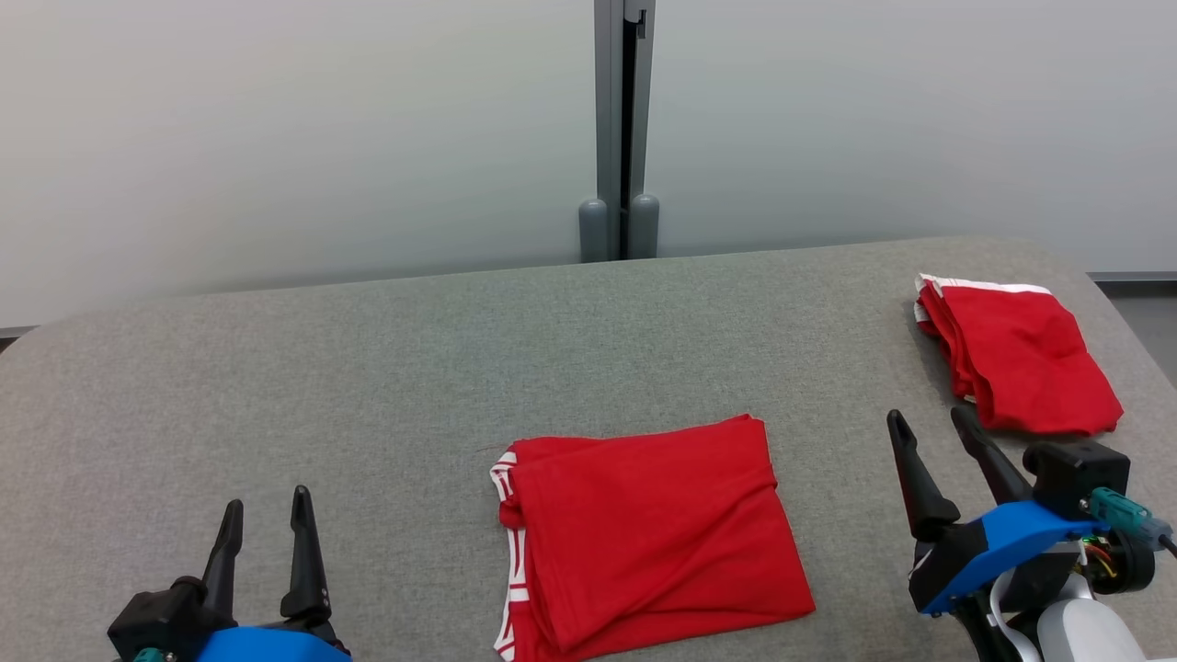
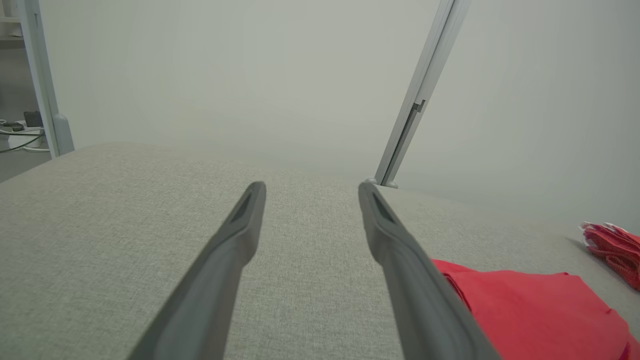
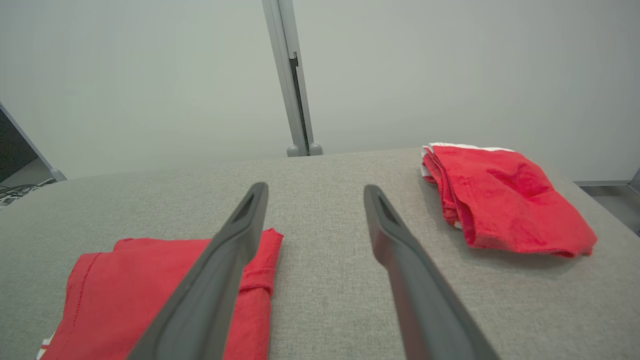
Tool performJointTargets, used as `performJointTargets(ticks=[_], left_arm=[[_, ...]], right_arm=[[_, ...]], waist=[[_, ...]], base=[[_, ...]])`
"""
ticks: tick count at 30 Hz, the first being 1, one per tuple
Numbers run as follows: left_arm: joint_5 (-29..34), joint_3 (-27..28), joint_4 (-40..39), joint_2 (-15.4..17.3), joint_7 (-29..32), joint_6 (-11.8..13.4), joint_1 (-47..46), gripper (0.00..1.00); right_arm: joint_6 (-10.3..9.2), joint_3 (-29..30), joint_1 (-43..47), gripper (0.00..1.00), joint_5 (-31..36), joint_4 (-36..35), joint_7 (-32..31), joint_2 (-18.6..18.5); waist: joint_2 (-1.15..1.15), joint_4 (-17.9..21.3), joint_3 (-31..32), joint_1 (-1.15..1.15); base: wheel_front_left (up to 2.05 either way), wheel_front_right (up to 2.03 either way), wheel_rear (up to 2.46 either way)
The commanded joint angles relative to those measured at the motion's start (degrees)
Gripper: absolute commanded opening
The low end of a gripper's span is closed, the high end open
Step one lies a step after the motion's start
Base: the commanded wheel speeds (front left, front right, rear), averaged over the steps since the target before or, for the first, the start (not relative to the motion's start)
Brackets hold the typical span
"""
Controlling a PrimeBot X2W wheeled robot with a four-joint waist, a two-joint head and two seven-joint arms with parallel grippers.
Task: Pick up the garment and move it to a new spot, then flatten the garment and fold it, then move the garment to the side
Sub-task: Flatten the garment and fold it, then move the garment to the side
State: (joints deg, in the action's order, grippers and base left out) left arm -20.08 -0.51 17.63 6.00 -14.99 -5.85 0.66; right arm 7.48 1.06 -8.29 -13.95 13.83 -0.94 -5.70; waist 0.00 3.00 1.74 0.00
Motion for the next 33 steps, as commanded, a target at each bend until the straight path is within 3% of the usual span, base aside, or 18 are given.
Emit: performJointTargets(ticks=[1,18,27,33], left_arm=[[0.1,0.3,0.1,0.4,-0.2,0.3,0.3,1.0],[0.6,-1.0,-0.4,1.0,-0.2,0.5,-0.1,1.0],[0.7,-2.0,-1.5,1.0,0.0,0.5,-1.7,1.0],[0.9,-3.1,-1.3,1.3,0.1,0.2,-3.1,1.0]], right_arm=[[0.03,0.0,0.6,1.0,-0.4,-0.1,-0.2,0.0],[0.03,-0.5,0.7,1.0,1.7,-1.3,-4.1,0.8],[0.03,-1.7,-4.5,1.0,0.4,3.3,-24.6,2.4],[0.03,-1.6,-7.4,1.0,-0.8,8.7,-27.4,2.8]], waist=[[0.0,-0.1,0.0,0.0],[0.0,-0.7,-0.3,0.0],[0.0,-3.1,-2.9,0.0],[0.0,-6.1,-4.8,0.0]], base=[[0.0,0.0,0.0],[0.0,0.0,0.0],[0.0,0.0,0.0],[0.0,0.0,0.0]])
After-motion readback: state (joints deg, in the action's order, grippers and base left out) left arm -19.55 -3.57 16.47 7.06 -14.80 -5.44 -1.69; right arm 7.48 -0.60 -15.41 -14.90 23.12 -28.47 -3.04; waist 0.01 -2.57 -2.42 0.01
